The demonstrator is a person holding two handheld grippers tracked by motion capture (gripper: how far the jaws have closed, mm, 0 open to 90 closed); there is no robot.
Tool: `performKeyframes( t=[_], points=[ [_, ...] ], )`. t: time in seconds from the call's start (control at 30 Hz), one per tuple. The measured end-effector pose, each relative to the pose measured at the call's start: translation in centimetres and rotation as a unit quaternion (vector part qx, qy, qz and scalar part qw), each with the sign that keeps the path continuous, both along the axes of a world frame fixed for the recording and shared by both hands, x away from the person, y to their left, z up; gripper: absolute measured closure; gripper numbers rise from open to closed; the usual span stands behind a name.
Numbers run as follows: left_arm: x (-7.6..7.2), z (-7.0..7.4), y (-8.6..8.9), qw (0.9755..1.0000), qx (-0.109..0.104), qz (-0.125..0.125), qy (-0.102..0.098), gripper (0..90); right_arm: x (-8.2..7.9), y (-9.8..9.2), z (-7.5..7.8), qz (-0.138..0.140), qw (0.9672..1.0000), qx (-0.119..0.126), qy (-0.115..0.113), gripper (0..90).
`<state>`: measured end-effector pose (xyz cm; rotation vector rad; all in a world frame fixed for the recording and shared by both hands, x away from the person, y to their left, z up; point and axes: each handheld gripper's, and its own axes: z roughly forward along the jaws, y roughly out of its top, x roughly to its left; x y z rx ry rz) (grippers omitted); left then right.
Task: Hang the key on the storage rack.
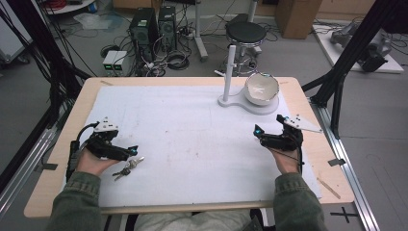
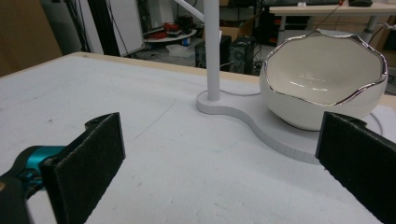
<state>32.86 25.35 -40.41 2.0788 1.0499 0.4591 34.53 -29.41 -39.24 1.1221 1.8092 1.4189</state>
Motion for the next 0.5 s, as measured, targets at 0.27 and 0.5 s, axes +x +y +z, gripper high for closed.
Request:
performKeyframes(
  t=[0.27, 0.5],
  points=[
    [0.2, -0.6, -0.5, 0.9992, 0.029, -0.014, 0.021, 1.7, 0.0, 0.0, -0.1, -0.001, 1.0, -0.005, 0.003, 0.3],
    [0.4, -1.1, -1.0, 0.9977, 0.048, -0.025, 0.041, 1.7, 0.0, 0.0, -0.1, 0.0, 1.0, -0.006, 0.005, 0.3]
  ],
)
